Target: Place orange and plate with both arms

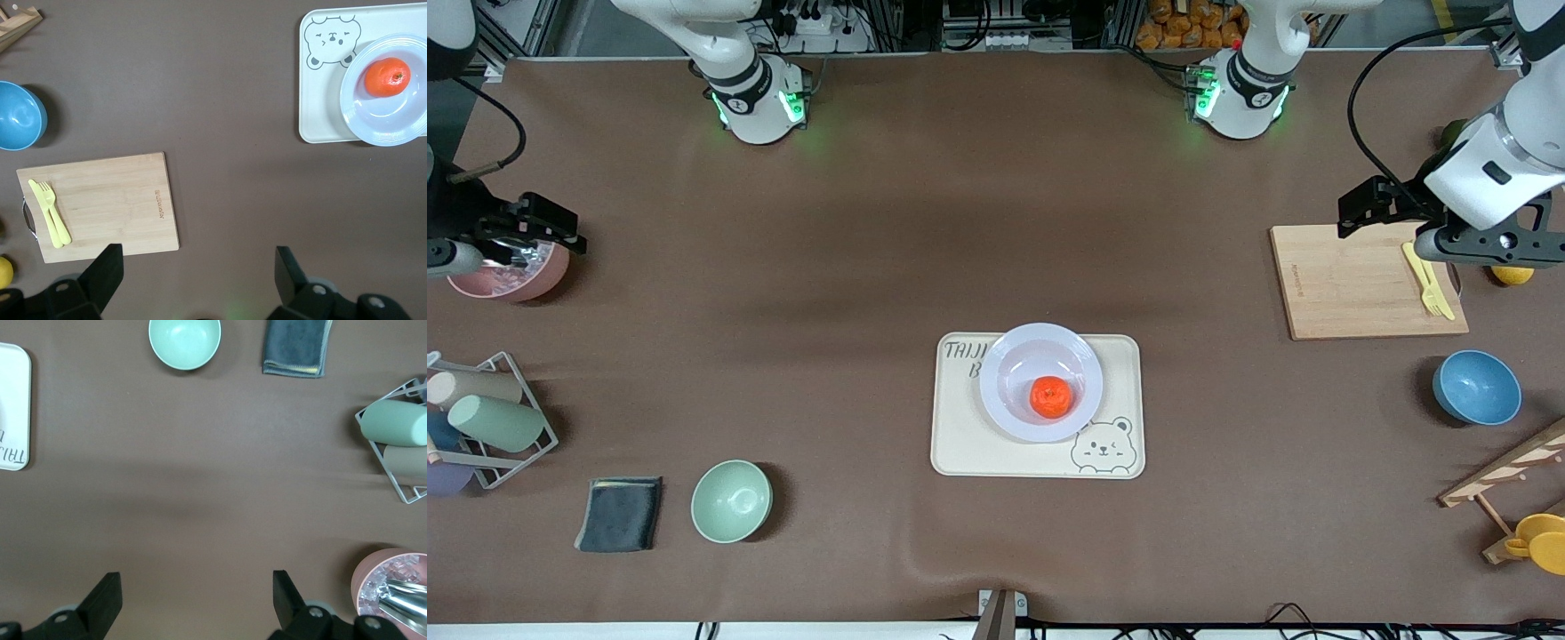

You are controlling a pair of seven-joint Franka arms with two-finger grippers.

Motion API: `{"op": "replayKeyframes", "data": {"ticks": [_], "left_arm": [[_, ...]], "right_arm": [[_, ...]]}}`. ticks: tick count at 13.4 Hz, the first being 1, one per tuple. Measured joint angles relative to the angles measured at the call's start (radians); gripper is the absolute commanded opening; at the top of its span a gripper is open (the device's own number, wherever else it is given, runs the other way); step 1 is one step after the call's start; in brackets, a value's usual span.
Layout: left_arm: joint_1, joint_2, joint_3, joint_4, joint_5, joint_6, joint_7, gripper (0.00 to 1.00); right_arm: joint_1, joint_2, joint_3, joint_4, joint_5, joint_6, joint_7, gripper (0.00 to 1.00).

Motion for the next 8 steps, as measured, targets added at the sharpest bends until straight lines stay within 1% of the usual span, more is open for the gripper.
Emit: {"op": "replayKeyframes", "data": {"ticks": [4,8], "left_arm": [[0.000,0.000,0.000,0.000,0.006,0.006,0.001,1.00],[-0.004,0.000,-0.008,0.000,0.074,0.036,0.011,1.00]], "right_arm": [[-0.007,-0.005,-0.004,0.001,-0.003,0.001,0.002,1.00],[-0.007,-0.005,-0.003,0.001,-0.003,0.001,0.002,1.00]]}}
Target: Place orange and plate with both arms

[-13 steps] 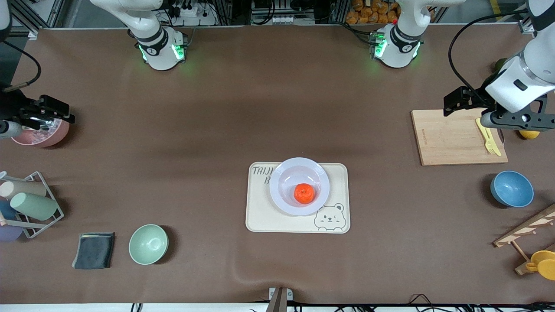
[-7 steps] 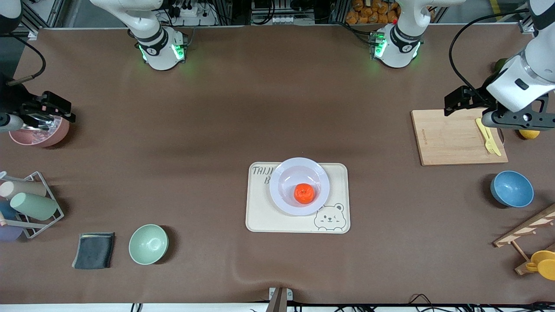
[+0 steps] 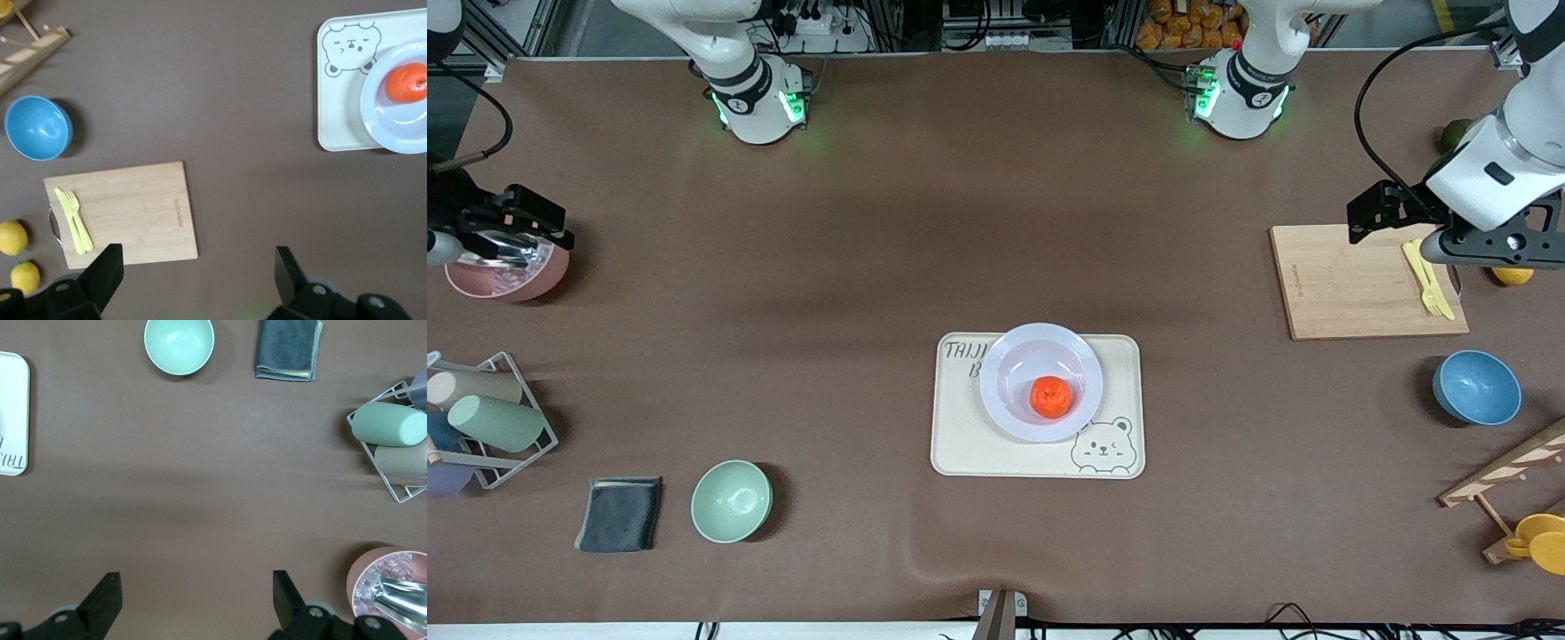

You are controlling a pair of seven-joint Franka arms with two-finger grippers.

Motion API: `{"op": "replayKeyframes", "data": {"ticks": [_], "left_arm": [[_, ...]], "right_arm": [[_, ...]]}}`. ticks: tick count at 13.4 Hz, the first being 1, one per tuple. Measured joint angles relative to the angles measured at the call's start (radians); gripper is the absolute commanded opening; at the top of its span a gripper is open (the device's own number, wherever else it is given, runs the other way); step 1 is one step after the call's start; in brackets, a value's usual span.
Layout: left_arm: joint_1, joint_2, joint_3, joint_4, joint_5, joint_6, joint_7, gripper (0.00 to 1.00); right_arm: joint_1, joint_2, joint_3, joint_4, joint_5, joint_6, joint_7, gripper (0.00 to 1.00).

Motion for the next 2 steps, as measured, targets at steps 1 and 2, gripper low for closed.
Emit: {"op": "replayKeyframes", "data": {"ticks": [1,2], "left_arm": [[0.000,0.000,-0.008,0.000,0.008,0.008,0.000,1.00],[-0.001,0.000,-0.013,0.000,0.011,0.012,0.000,1.00]], "right_arm": [[0.000,0.000,0.000,0.000,0.000,0.000,0.000,1.00],[0.000,0.000,0.000,0.000,0.000,-0.001,0.000,1.00]]}}
